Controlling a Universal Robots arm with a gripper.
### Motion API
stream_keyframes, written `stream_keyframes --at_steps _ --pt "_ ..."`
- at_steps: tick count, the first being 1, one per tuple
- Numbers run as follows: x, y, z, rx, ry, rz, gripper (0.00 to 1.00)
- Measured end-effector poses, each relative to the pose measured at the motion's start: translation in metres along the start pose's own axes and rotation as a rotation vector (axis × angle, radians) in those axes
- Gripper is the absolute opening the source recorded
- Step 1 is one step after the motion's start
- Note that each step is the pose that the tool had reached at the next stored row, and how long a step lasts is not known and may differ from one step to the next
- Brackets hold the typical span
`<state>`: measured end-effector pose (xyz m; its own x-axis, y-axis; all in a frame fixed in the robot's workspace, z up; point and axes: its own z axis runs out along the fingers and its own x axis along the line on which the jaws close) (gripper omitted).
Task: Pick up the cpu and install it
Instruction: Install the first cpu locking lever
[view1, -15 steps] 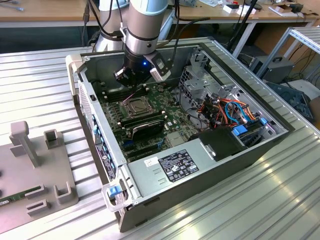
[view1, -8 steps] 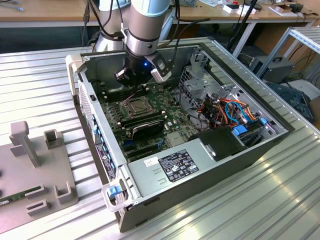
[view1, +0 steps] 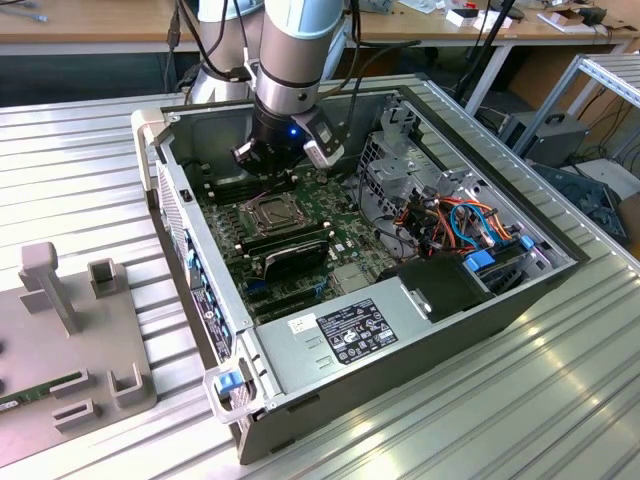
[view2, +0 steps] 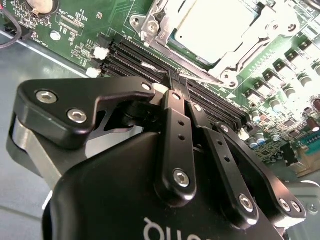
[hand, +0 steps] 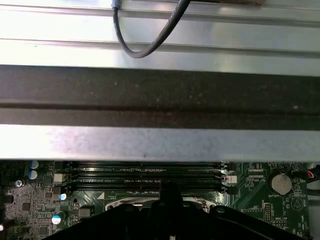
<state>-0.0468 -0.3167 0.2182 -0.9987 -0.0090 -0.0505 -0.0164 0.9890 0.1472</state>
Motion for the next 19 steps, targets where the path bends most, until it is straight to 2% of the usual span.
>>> stream_keyframes --at_steps 6,19 --pt "-0.0006 -0.0009 0.0059 0.0001 0.0002 0.000 0.11" --pt "-0.0036 -0.0019 0.0126 0.0000 0.0001 0.000 0.11"
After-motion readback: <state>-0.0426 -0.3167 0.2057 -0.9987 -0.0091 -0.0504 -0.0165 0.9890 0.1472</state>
